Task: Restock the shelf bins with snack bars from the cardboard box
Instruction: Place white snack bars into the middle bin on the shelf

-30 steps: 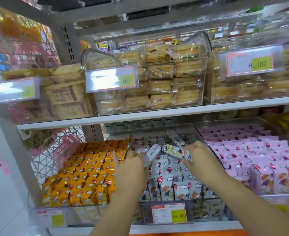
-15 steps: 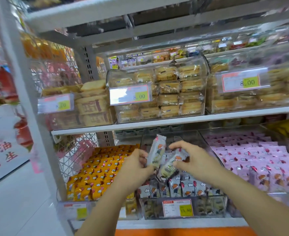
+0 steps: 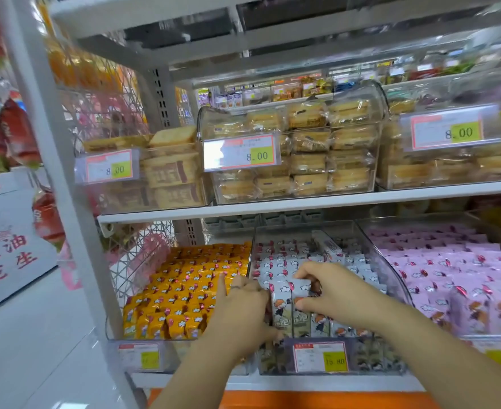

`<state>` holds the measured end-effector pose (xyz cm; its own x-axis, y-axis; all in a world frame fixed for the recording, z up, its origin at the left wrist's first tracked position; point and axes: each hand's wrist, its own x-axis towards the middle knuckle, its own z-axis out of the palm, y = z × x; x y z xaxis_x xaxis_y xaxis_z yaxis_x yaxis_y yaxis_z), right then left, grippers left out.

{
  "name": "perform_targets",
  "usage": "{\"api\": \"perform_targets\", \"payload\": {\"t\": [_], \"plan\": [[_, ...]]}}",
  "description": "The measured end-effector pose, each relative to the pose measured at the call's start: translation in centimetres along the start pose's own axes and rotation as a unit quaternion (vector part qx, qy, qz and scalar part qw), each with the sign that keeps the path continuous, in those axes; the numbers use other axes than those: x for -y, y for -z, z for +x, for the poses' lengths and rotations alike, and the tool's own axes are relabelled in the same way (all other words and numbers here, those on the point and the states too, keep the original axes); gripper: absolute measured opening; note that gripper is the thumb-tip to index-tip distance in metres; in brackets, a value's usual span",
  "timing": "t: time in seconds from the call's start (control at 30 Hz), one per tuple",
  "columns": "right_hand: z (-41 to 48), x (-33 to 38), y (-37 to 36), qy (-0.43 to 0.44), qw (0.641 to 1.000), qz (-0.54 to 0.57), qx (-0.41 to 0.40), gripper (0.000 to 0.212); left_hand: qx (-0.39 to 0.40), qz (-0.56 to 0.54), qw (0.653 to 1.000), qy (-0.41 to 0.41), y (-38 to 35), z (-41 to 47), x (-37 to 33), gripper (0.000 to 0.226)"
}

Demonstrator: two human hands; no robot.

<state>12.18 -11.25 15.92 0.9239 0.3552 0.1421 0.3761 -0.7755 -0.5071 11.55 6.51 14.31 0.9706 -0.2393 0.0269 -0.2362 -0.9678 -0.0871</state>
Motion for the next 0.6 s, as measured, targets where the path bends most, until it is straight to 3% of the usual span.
{"api": "perform_targets", "payload": {"t": [0.13, 0.23, 0.37, 0.6], "plan": [[0.1, -0.9, -0.8, -0.012, 0.996, -0.047, 0.071, 0.060, 0.022, -0.024, 0.999, -0.019, -0.1, 0.0, 0.6, 0.053], [-0.1, -0.3, -0.4, 0.025, 0.999, -0.009, 0.042, 0.081, 0.035, -0.077, 0.996, -0.017, 0.8, -0.3, 1.5, 0.046], [0.3, 1.1, -1.1, 0.076, 0.997, 0.008, -0.013, 0.058, 0.008, -0.088, 0.996, 0.006, 1.2, -0.5, 3.1, 0.036], [1.2, 1.2, -1.6, 0.048, 0.998, -0.013, 0.035, 0.043, 0.027, -0.063, 0.998, 0.006, -0.2, 0.1, 2.3, 0.020]]}}
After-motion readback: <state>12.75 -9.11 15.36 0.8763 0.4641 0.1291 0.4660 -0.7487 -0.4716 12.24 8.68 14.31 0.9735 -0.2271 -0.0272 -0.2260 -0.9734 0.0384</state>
